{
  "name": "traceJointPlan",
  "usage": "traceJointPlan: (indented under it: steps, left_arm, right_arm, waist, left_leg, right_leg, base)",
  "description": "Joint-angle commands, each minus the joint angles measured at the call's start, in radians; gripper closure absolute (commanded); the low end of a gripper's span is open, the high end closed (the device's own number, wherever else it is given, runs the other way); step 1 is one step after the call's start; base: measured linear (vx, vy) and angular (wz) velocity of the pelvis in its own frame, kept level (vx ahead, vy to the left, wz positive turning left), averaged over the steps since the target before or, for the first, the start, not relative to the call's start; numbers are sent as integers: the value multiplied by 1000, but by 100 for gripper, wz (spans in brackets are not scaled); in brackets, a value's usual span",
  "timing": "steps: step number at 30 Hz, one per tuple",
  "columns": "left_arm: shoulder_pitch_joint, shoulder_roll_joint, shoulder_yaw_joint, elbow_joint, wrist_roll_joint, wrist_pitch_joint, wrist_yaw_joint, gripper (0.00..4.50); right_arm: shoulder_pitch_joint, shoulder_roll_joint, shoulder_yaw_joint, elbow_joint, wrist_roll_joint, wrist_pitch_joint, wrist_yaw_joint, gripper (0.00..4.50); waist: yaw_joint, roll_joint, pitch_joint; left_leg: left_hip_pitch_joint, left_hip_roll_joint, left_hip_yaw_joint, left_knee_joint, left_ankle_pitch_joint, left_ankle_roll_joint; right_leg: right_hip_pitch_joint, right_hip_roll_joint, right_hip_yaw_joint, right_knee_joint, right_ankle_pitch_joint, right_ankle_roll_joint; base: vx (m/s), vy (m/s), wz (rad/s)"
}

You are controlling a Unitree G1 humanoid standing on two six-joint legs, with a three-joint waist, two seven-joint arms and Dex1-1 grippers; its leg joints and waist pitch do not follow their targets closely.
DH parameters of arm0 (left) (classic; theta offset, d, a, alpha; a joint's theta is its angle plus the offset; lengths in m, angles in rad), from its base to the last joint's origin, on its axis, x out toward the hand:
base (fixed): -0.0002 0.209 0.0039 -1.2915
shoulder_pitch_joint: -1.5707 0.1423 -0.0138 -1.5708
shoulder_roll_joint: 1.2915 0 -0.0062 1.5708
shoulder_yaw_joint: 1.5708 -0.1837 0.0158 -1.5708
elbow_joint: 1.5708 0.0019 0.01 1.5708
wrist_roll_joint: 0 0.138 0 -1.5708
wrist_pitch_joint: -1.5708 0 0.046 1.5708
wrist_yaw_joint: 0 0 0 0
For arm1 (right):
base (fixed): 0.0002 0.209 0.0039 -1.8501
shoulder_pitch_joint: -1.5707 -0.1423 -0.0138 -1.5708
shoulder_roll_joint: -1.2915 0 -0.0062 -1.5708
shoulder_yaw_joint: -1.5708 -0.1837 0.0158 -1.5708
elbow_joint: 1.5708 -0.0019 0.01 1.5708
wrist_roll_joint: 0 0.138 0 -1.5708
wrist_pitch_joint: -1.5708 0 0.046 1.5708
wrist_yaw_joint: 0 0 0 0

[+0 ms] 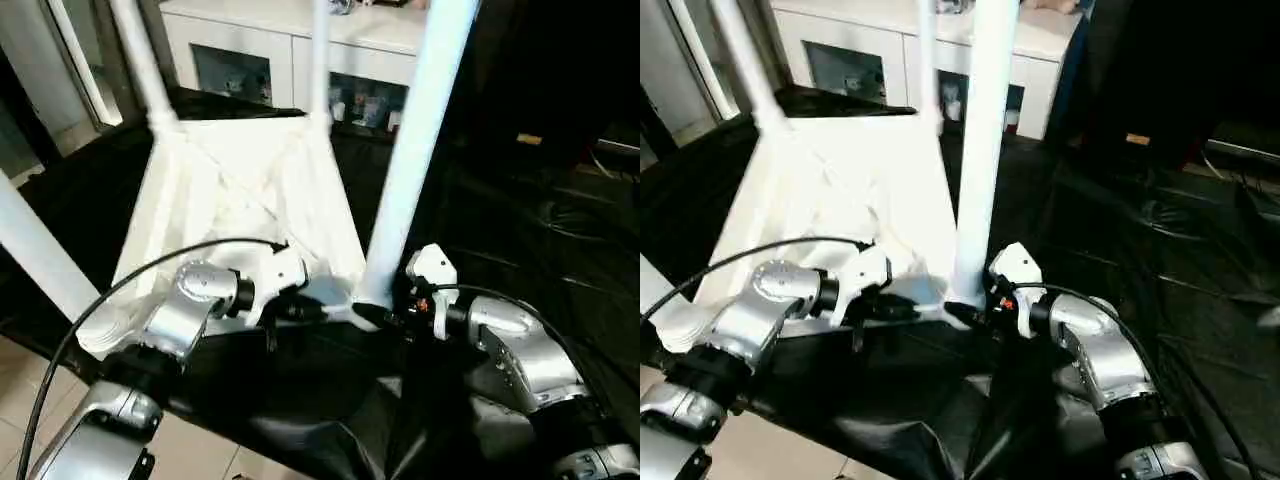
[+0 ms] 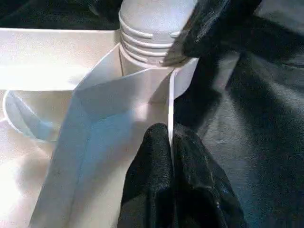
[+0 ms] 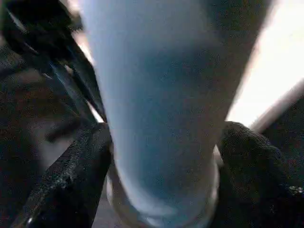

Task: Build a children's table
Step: Rotate leg to tighten

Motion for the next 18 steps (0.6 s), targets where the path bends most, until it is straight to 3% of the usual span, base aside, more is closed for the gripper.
traceJointPlan:
  steps: [1,3,8,13,18]
  left_arm:
    - [25,-21,0,-10,-65,-5,-23,450]
    - [28,-19,3,-14,-62,-3,-24,450]
    - [27,-16,7,-13,-54,-1,-20,450]
    - [25,-14,9,-6,-46,-5,-15,450]
    - [23,-17,14,0,-39,1,8,450]
  right_arm:
    - [6,-10,3,-17,11,14,24,84]
    - [5,-8,2,-7,12,14,28,98]
    - [6,-12,7,5,10,15,37,140]
    - [11,-13,11,7,2,12,36,187]
    - [16,-4,5,20,-8,17,5,205]
  waist:
    - [0,-15,-47]
    - [-1,-16,-48]
    - [-1,-16,-51]
    - [-1,-16,-50]
    - [-1,-13,-51]
  left_leg:
    - [12,57,-23,-62,-256,49]
    - [12,57,-23,-61,-256,45]
    - [10,55,-22,-58,-211,55]
    - [10,55,-22,-58,-219,55]
    - [11,54,-22,-58,-219,50]
  right_leg:
    - [40,-67,41,-78,-298,-194]
    - [40,-68,41,-79,-308,-190]
    - [42,-65,40,-71,-234,-202]
    - [42,-65,39,-73,-255,-200]
    - [42,-64,39,-72,-237,-204]
  base:
    - [0,0,0]
    - [0,0,0]
    - [0,0,0]
    - [0,0,0]
    - [0,0,0]
